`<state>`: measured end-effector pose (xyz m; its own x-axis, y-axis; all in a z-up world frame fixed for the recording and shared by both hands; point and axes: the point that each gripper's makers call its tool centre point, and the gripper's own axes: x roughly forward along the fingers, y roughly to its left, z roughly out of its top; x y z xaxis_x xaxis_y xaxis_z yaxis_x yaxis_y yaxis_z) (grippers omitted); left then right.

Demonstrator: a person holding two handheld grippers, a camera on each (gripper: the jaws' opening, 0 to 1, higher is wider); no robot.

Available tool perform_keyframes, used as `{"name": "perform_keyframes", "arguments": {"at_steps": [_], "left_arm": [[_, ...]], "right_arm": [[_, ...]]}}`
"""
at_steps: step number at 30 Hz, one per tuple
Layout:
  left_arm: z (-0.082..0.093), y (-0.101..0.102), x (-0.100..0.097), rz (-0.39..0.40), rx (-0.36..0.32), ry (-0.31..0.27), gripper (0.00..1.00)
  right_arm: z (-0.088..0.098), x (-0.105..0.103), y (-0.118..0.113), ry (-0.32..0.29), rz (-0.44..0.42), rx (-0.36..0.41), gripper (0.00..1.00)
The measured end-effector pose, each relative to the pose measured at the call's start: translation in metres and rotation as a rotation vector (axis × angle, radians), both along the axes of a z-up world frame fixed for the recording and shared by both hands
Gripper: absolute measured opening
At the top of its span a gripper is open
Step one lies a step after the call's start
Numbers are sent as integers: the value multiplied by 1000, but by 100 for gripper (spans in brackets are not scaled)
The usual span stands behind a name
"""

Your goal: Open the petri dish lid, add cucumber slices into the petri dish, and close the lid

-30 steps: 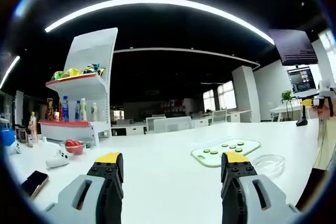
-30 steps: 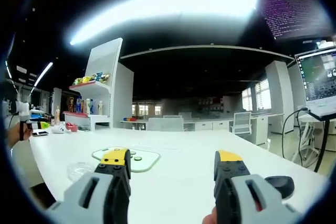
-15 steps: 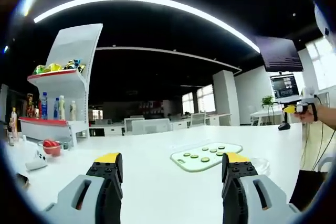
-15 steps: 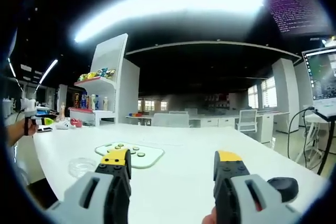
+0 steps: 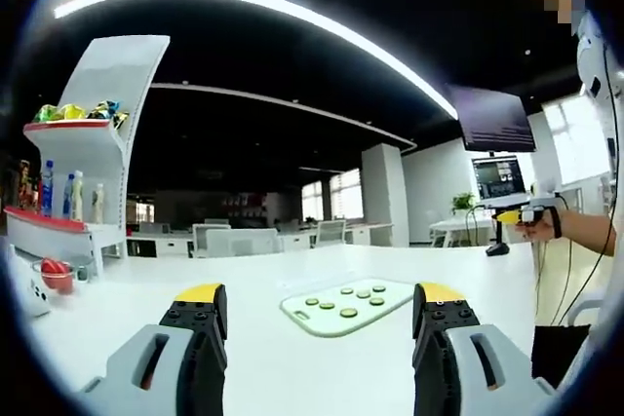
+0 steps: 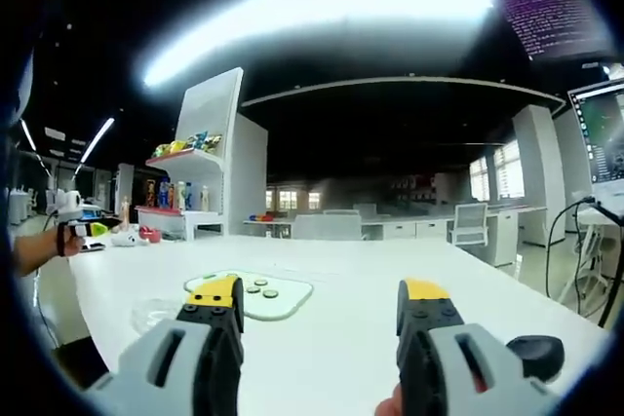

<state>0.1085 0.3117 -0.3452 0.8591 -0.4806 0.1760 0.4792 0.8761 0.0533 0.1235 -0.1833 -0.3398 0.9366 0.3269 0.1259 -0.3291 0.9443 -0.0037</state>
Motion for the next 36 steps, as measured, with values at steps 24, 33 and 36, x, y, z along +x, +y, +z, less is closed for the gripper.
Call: {"name": "perform_keyframes", "arguments": {"at_steps": [24,33,36], "left_arm": [[4,-49,12,-202,51,25,78],[10,-59,10,-250,69,19,78],[14,-61,8,-271,50,17,78]], "right_arm": [[22,5,32,-56,188,-30,64],[22,2,50,-61,259,-71,64],[24,-2,59,-62,305,-76,64]]}}
